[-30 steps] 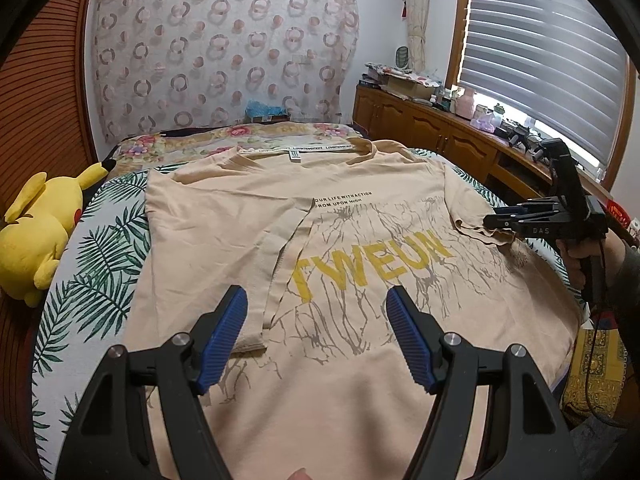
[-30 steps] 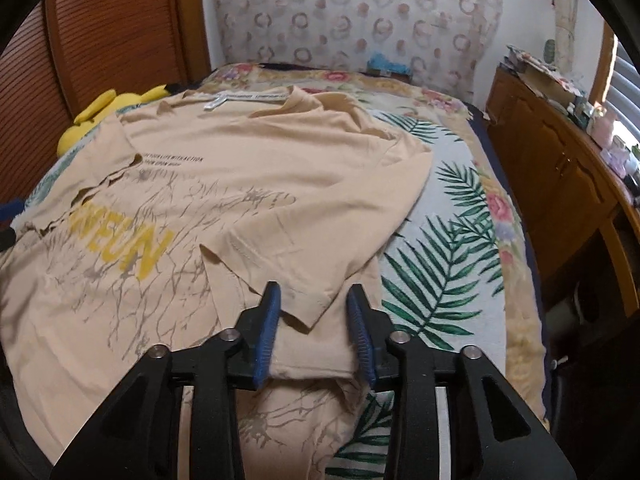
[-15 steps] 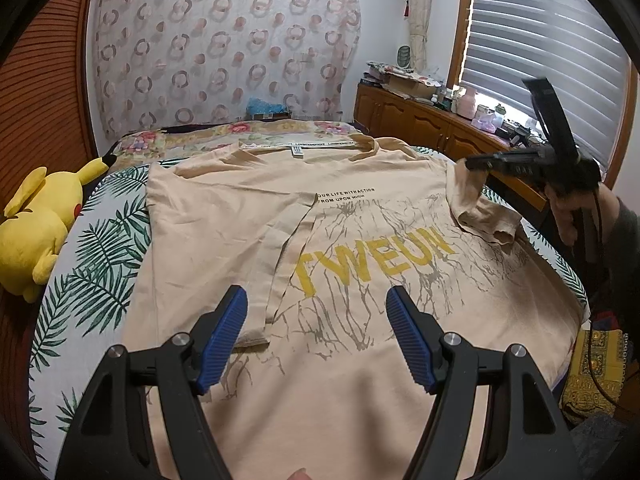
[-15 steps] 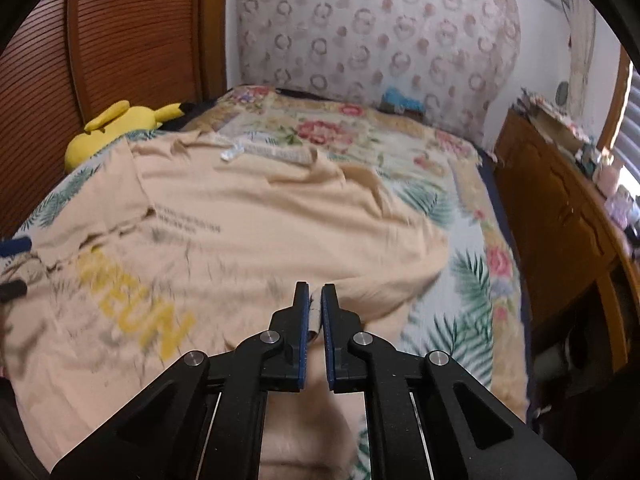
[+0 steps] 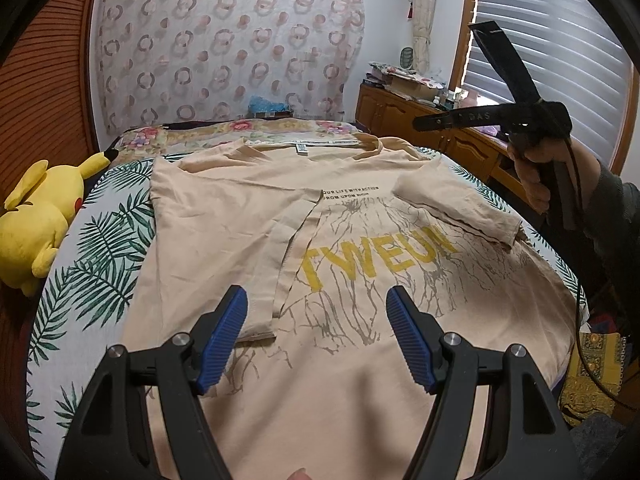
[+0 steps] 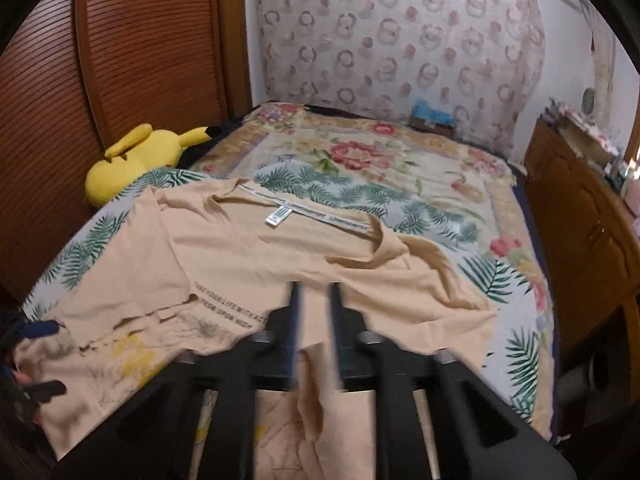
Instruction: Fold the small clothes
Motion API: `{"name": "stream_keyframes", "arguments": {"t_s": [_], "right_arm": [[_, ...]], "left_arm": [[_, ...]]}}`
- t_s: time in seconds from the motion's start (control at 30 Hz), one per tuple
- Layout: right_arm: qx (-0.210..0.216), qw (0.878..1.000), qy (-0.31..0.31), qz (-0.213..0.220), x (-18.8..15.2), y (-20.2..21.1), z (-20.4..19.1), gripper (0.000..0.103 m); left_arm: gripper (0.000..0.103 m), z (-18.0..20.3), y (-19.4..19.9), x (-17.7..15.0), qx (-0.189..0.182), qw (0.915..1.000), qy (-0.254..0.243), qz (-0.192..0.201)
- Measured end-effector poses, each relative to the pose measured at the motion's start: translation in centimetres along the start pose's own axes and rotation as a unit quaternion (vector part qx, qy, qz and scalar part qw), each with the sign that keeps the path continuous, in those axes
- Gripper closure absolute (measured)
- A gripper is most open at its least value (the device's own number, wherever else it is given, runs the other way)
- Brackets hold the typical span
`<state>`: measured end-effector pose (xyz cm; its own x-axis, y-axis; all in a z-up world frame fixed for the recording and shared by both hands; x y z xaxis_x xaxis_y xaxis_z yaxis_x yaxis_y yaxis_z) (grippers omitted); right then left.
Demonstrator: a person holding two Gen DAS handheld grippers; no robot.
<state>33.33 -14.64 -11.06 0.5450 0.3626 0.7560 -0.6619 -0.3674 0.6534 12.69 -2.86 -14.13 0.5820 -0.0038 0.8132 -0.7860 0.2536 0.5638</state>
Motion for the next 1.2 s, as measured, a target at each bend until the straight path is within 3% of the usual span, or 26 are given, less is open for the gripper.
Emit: {"name": "stream_keyframes", "arguments": {"t_s": [0.03, 0.27, 0.6, 0.87, 1.0, 1.03, 1.2], "right_arm": [[-0.008, 1.0, 0.003, 0.003, -0.1, 0.2, 0.0, 0.066], [-0.019, 0.999, 0.028, -0.013, -4.1, 3.1, 0.5, 0.066], [-0.022, 0.998, 0.005, -0.053, -13.9, 6.0, 1.8, 0.066], [-0.033, 0.997, 0.019, -0.069, -16.6, 6.4, 1.7, 0.067], [-0.047, 0.995, 0.047, -0.075, -17.1, 5.9, 1.6, 0.081], [-0.051, 0.995, 0.051, -0.074, -17.1, 5.9, 1.6, 0.089], [-0.057, 0.994, 0.056, -0.071, -17.0, 6.2, 2.0, 0.098]], "left_arm": [[0.031, -0.1, 0.0, 0.0, 0.0, 1.0, 0.001, 0.0], [0.031, 0.0, 0.0, 0.1, -0.003, 1.0, 0.0, 0.001], [0.031, 1.0, -0.4, 0.0, -0.007, 0.9999, -0.011, -0.008], [0.031, 1.0, -0.3, 0.0, -0.008, 0.9999, -0.012, -0.008], [0.031, 0.9, -0.3, 0.0, -0.006, 0.9999, -0.01, -0.007], [0.031, 0.9, -0.2, 0.1, -0.006, 0.9999, -0.009, -0.007], [0.031, 0.6, -0.2, 0.2, -0.005, 1.0, -0.006, -0.005]]}}
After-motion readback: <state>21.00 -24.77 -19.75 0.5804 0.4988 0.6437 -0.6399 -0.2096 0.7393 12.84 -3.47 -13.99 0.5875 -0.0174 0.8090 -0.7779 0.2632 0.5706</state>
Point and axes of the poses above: each gripper's, at about its wrist camera, not at the fingertips, and y roughly against the way its jaws point, z to its right, x to its top, the point moved 10 cm from there along -y, roughly the way its jaws point, and after that the axes turned 4 degrees about z, right-handed, at the moved point
